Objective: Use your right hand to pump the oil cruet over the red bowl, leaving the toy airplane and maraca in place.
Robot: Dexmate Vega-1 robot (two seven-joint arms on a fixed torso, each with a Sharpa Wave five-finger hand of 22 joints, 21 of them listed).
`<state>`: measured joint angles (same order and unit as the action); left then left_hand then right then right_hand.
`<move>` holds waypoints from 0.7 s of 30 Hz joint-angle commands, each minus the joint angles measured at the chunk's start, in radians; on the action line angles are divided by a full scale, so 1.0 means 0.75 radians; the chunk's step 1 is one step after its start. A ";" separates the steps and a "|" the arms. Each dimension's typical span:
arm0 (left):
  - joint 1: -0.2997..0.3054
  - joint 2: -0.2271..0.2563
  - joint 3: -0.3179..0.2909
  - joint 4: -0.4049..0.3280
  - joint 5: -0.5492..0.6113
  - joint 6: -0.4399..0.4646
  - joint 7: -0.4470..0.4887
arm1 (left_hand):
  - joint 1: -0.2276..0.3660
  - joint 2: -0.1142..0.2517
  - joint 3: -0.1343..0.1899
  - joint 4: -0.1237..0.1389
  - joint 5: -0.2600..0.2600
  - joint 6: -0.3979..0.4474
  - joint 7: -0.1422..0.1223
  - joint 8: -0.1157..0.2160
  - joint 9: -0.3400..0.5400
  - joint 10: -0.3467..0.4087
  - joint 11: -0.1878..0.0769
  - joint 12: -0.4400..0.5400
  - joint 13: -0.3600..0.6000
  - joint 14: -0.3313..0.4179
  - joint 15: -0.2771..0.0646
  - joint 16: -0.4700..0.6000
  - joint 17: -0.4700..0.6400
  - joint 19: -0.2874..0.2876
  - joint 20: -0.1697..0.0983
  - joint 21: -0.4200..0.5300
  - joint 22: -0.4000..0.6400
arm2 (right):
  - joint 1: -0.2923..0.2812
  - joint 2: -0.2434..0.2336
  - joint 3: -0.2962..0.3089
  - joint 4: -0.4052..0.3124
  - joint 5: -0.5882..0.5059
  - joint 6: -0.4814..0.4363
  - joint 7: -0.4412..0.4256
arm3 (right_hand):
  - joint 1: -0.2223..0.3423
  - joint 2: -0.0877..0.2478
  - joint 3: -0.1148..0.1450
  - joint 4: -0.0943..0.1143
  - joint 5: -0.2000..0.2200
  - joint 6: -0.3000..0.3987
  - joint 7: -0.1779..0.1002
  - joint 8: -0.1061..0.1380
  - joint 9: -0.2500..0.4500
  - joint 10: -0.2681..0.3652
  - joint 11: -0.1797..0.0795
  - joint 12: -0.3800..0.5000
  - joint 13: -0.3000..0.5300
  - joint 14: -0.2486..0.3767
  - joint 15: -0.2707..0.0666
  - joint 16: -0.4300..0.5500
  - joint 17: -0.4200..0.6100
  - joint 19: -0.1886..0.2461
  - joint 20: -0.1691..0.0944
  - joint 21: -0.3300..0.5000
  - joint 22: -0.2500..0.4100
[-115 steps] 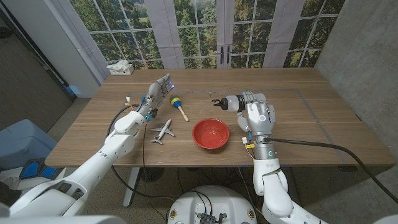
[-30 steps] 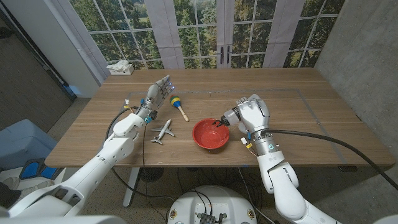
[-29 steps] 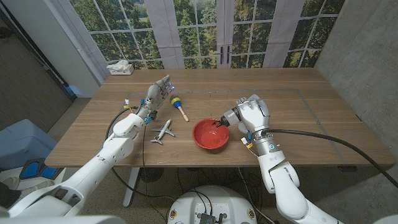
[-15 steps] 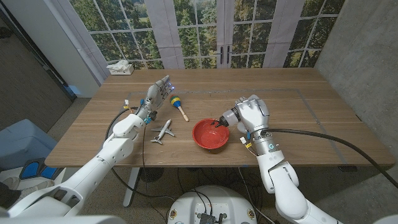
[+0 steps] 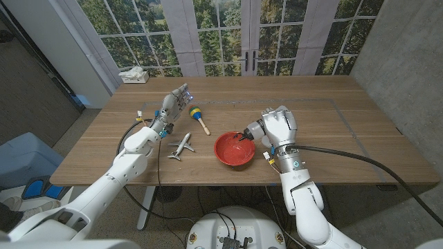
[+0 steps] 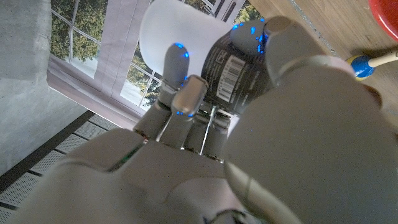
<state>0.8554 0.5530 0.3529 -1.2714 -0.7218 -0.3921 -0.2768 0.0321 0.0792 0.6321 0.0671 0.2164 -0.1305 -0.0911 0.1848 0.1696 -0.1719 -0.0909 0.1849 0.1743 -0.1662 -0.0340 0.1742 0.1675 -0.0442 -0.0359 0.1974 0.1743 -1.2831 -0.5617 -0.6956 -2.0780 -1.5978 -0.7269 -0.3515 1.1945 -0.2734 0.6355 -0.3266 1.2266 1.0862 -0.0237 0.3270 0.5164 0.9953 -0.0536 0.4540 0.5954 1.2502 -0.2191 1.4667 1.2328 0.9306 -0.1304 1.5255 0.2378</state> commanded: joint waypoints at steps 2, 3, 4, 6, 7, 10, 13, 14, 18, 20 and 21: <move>-0.005 -0.004 -0.004 0.021 -0.008 -0.008 -0.014 | -0.004 0.088 0.008 0.000 0.005 0.002 -0.010 0.001 0.002 -0.071 -0.006 0.002 0.003 -0.113 -0.078 0.004 0.004 0.001 -0.028 0.004 0.005 | 0.007 0.047 -0.010 0.041 0.138 -0.042 -0.173 | 0.044 0.203 0.476 0.182 -0.108 0.201 0.069 -0.057 0.053 0.023 -0.047 0.099 0.444 -0.025 0.002 -0.047 -0.001 -0.030 -0.126 0.030 -0.037; -0.007 -0.005 -0.004 0.023 -0.009 -0.008 -0.016 | -0.004 0.087 0.008 0.000 0.005 0.002 -0.010 0.001 0.002 -0.071 -0.006 0.002 0.003 -0.114 -0.079 0.004 0.004 0.001 -0.028 0.004 0.005 | 0.009 0.042 -0.014 0.039 0.128 -0.046 -0.159 | 0.053 0.210 0.448 0.185 -0.123 0.181 0.057 -0.067 0.054 0.018 -0.048 0.090 0.434 -0.041 0.003 -0.058 -0.002 -0.035 -0.126 0.033 -0.039; -0.009 -0.007 -0.004 0.027 -0.009 -0.010 -0.018 | -0.004 0.087 0.008 0.000 0.005 0.002 -0.011 0.001 0.002 -0.070 -0.006 0.002 0.003 -0.113 -0.078 0.004 0.004 0.001 -0.028 0.004 0.005 | 0.012 0.042 -0.018 0.045 0.126 -0.052 -0.167 | 0.069 0.233 0.393 0.191 -0.159 0.169 0.045 -0.087 0.039 0.007 -0.057 0.064 0.402 -0.060 0.002 -0.076 -0.005 -0.056 -0.126 0.031 -0.041; -0.012 -0.008 -0.004 0.031 -0.008 -0.013 -0.020 | -0.004 0.087 0.008 0.000 0.005 0.002 -0.011 0.001 0.002 -0.070 -0.006 0.002 0.003 -0.114 -0.078 0.004 0.004 0.001 -0.028 0.004 0.005 | 0.017 0.037 -0.026 0.044 0.109 -0.063 -0.144 | 0.088 0.260 0.314 0.194 -0.222 0.140 0.040 -0.118 0.017 -0.002 -0.058 0.027 0.361 -0.085 0.002 -0.098 -0.006 -0.077 -0.126 0.031 -0.044; -0.013 -0.008 -0.004 0.032 -0.009 -0.012 -0.021 | -0.004 0.087 0.008 0.000 0.006 0.002 -0.012 0.001 0.002 -0.070 -0.007 0.002 0.003 -0.113 -0.079 0.004 0.004 0.001 -0.028 0.004 0.005 | 0.019 0.041 -0.029 0.050 0.107 -0.069 -0.151 | 0.102 0.277 0.268 0.193 -0.269 0.131 0.036 -0.133 0.004 -0.010 -0.057 0.005 0.337 -0.093 0.001 -0.105 -0.005 -0.088 -0.126 0.030 -0.046; -0.014 -0.008 -0.003 0.031 -0.009 -0.008 -0.020 | -0.004 0.087 0.008 0.000 0.006 0.003 -0.012 0.001 0.002 -0.070 -0.008 0.002 0.003 -0.113 -0.078 0.004 0.004 0.002 -0.027 0.004 0.005 | 0.026 0.043 -0.039 0.057 0.096 -0.083 -0.149 | 0.154 0.307 0.128 0.188 -0.447 0.080 0.011 -0.170 -0.041 -0.048 -0.063 -0.085 0.267 -0.114 0.000 -0.109 -0.003 -0.105 -0.126 0.028 -0.052; -0.015 -0.007 -0.002 0.031 -0.007 -0.005 -0.020 | -0.004 0.086 0.009 0.000 0.006 0.003 -0.012 0.001 0.002 -0.069 -0.008 0.002 0.003 -0.113 -0.079 0.004 0.004 0.001 -0.027 0.004 0.005 | 0.035 0.069 -0.052 0.075 0.055 -0.124 -0.118 | 0.215 0.329 0.070 0.187 -0.565 -0.007 -0.029 -0.189 -0.074 -0.090 -0.088 -0.160 0.221 -0.135 0.000 -0.110 -0.002 -0.114 -0.125 0.022 -0.056; -0.015 -0.007 -0.002 0.031 -0.007 -0.003 -0.018 | -0.004 0.086 0.009 0.000 0.006 0.003 -0.013 0.001 0.002 -0.070 -0.009 0.002 0.003 -0.113 -0.079 0.004 0.004 0.001 -0.026 0.004 0.005 | 0.038 0.073 -0.054 0.077 0.049 -0.131 -0.108 | 0.229 0.332 0.061 0.187 -0.586 -0.028 -0.043 -0.191 -0.082 -0.108 -0.097 -0.182 0.210 -0.140 0.000 -0.111 -0.002 -0.117 -0.125 0.021 -0.058; -0.016 -0.006 -0.001 0.030 -0.004 -0.001 -0.015 | -0.003 0.086 0.009 0.000 0.006 0.004 -0.013 0.001 0.002 -0.070 -0.009 0.002 0.003 -0.113 -0.078 0.004 0.004 -0.001 -0.022 0.003 0.005 | 0.045 0.109 -0.064 0.096 0.031 -0.171 -0.108 | 0.220 0.336 0.009 0.210 -0.665 -0.083 -0.051 -0.189 -0.109 -0.158 -0.092 -0.251 0.176 -0.141 0.002 -0.111 -0.005 -0.113 -0.122 0.031 -0.055; -0.017 -0.005 0.001 0.028 -0.002 0.002 -0.013 | -0.003 0.085 0.009 -0.001 0.006 0.003 -0.013 0.001 0.002 -0.071 -0.009 0.002 0.003 -0.113 -0.079 0.003 0.004 -0.002 -0.022 0.002 0.005 | 0.052 0.130 -0.070 0.109 0.008 -0.196 -0.097 | 0.141 0.342 -0.065 0.244 -0.770 -0.087 -0.045 -0.175 -0.131 -0.153 -0.087 -0.282 0.157 -0.147 0.004 -0.118 -0.008 -0.120 -0.120 0.035 -0.053; -0.017 -0.006 0.001 0.028 -0.002 0.003 -0.012 | -0.003 0.085 0.009 -0.001 0.006 0.003 -0.014 0.001 0.002 -0.072 -0.008 0.001 0.003 -0.113 -0.079 0.003 0.004 -0.002 -0.021 0.002 0.005 | 0.057 0.146 -0.076 0.120 -0.023 -0.218 -0.073 | 0.120 0.351 -0.087 0.248 -0.820 -0.093 -0.043 -0.172 -0.140 -0.148 -0.085 -0.291 0.154 -0.151 0.003 -0.122 -0.008 -0.124 -0.121 0.031 -0.056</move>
<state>0.8467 0.5490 0.3509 -1.2515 -0.7272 -0.3979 -0.2891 0.0321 0.0792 0.6322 0.0671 0.2164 -0.1249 -0.0967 0.1848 0.1696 -0.1719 -0.0909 0.1849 0.1743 -0.1662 -0.0340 0.1742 0.1676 -0.0443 -0.0359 0.1974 0.1743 -1.2599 -0.5100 -0.7286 -2.0270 -1.5480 -0.8107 -0.4429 1.1341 -0.2121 0.5382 -0.2238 0.6763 1.0243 -0.0591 0.1843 0.4216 0.8821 -0.1198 0.2530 0.7195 1.1374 -0.2235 1.3734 1.2265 0.8441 -0.1055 1.5442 0.1951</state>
